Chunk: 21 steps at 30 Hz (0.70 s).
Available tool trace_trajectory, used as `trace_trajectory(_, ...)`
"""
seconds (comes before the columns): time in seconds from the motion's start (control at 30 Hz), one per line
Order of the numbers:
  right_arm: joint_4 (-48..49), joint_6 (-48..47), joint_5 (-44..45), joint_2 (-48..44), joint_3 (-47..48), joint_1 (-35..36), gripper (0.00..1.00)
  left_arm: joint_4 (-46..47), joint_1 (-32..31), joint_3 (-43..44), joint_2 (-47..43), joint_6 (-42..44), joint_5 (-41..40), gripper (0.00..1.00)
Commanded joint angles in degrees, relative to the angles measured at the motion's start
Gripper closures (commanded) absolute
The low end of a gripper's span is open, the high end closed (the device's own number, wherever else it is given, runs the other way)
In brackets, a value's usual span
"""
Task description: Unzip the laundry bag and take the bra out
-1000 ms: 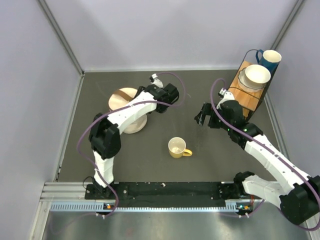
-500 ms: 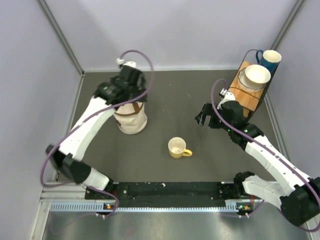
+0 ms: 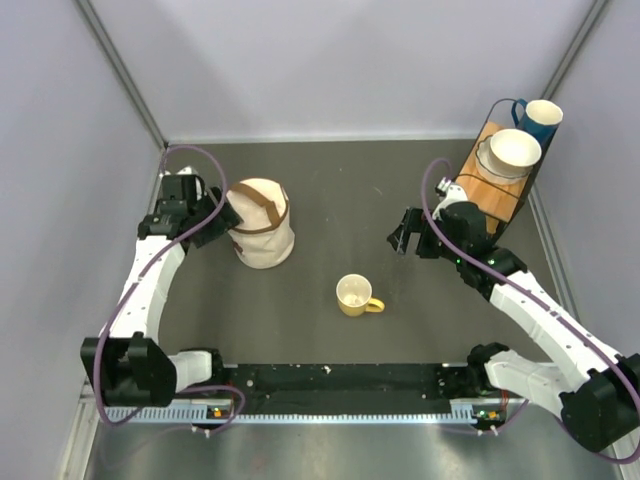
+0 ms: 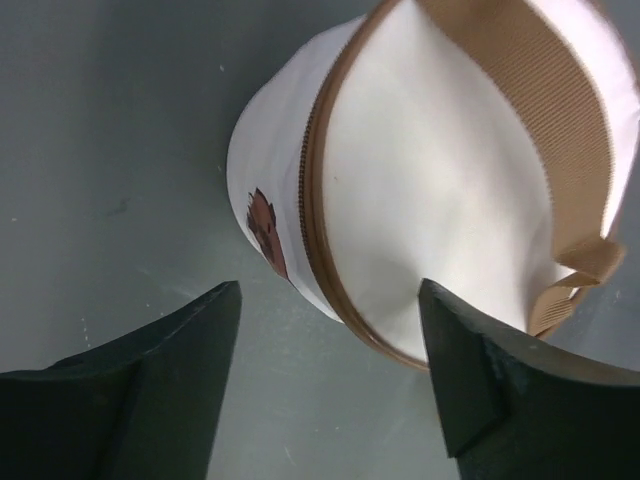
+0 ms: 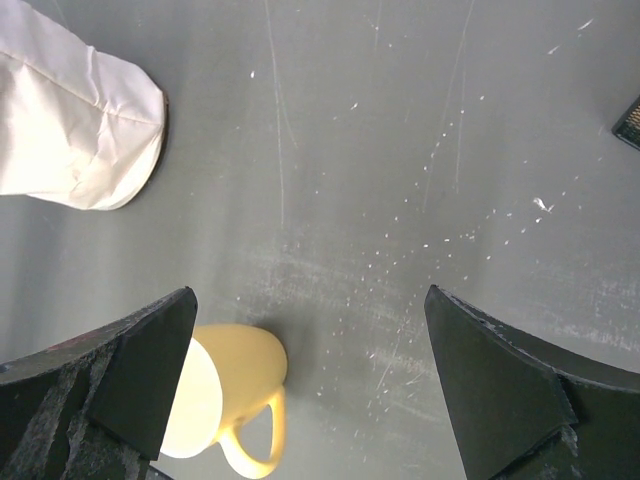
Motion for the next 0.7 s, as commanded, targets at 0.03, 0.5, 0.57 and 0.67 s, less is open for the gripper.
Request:
trace_trajectory(0.03,1.8,-1.1,-2.5,-0.9,0.7,1.0,0.01,9.0,1.7,-0.4,7.0,0.2,10.1,0.42)
trace_trajectory(0.5,1.2,-2.4,-3.2,3.4,2.3,3.7,0.01,27.8,-6.4,-26.5,-14.1,-35.7,11.8,0.56)
trace_trajectory(0.57,-1.2,-4.5,0.3,5.9,5.4,6.3,0.01,25.6,-7.4,-25.9,-15.2,-34.3,12.3,0.26)
trace_trajectory(0.67,-2.2,-4.5,0.2,8.5,7.4,9.6,0.01,14.6,-7.4,-19.0,-16.3,-26.4,10.8,0.01)
